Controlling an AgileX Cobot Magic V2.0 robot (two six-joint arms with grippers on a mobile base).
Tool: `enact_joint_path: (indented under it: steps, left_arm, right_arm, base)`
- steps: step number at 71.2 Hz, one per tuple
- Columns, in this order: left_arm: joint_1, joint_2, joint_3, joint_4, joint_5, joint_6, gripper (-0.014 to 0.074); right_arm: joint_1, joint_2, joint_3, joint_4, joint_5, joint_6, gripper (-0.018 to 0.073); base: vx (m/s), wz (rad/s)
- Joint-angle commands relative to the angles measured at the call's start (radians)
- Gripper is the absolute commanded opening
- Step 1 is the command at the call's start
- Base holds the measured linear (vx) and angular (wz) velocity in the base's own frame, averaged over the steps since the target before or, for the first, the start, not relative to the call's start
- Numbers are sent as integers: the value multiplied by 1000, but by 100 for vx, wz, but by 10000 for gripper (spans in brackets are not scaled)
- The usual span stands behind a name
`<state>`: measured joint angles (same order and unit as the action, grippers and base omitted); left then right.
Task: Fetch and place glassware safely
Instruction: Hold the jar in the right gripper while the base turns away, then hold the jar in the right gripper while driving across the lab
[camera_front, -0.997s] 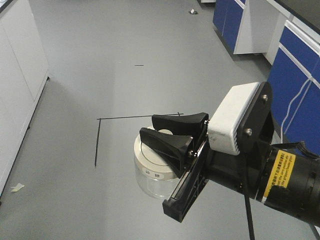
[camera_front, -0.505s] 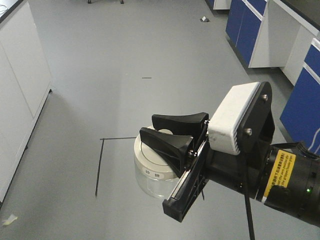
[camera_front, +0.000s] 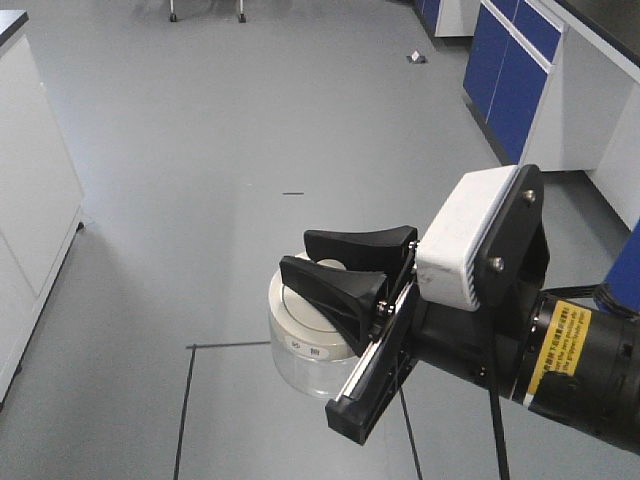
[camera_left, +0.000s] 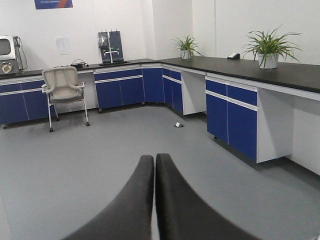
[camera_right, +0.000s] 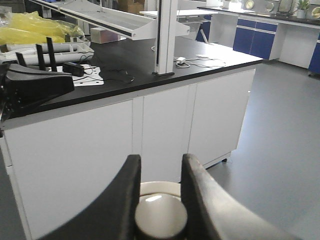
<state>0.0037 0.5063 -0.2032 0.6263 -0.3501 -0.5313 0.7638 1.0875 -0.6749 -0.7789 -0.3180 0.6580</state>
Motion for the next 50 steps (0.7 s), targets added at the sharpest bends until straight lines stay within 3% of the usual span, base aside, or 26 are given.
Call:
enact_joint_path:
  steps: [1,50]
  left_arm:
    - [0,3,-27,-19,-56,-10,1]
    - [0,3,-27,-19,-56,-10,1]
  right_arm:
    - [-1,-24,-34,16,-85,-7,-1]
    - [-1,-24,-34,16,-84,-7,-1]
  base:
    - [52,1]
    - [54,3]
